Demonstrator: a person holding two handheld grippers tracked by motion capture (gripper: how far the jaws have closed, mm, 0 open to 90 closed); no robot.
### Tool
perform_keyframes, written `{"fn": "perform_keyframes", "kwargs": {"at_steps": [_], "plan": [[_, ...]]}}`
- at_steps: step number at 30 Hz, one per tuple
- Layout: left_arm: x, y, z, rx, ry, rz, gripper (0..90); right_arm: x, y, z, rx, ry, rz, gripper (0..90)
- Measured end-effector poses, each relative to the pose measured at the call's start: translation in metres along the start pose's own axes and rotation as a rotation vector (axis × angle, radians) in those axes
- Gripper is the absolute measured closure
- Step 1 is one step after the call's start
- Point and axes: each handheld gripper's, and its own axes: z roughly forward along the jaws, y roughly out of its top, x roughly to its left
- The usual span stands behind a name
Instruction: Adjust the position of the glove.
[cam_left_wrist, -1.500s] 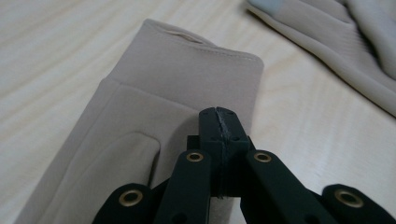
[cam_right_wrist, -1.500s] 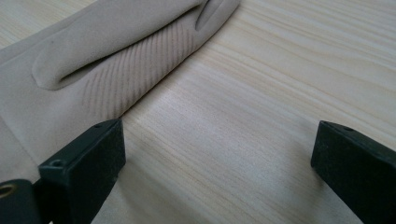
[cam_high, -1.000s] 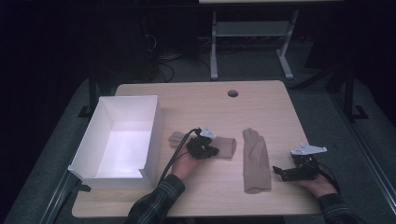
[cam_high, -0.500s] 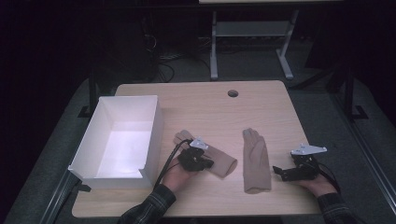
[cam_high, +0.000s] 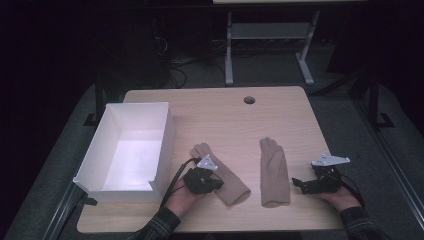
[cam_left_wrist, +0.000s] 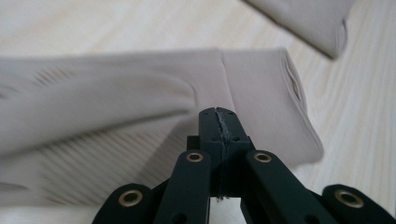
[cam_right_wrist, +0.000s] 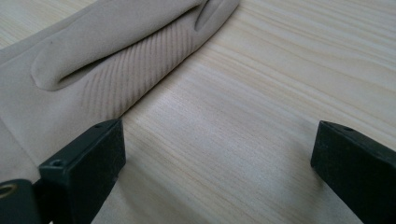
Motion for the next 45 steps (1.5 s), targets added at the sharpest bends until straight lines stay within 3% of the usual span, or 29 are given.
{"fn": "perform_keyframes", "kwargs": {"at_steps": [8, 14, 23, 24, 28, 30, 45], "plan": [[0.018, 0.022, -0.005, -0.054, 0.085, -0.029, 89.6, 0.0, 0.0, 0.0, 0.0, 0.0, 0.0, 2.5], [0.04, 0.03, -0.005, -0.086, 0.152, -0.083, 89.6, 0.0, 0.0, 0.0, 0.0, 0.0, 0.0, 2.5], [0.059, 0.036, 0.004, -0.051, 0.256, -0.115, 89.6, 0.0, 0.0, 0.0, 0.0, 0.0, 0.0, 2.5], [0.062, 0.035, 0.006, -0.047, 0.259, -0.135, 89.6, 0.0, 0.0, 0.0, 0.0, 0.002, 0.001, 2.5], [0.07, 0.031, 0.015, -0.005, 0.257, -0.149, 89.6, 0.0, -0.001, -0.001, 0.002, 0.002, -0.002, 2.6], [0.071, 0.031, 0.018, -0.008, 0.243, -0.151, 89.7, 0.0, -0.001, -0.001, 0.002, 0.002, -0.002, 2.5], [0.072, 0.053, 0.043, -0.008, 0.153, -0.101, 89.7, 0.0, -0.001, -0.001, 0.003, 0.001, -0.002, 2.5]]}}
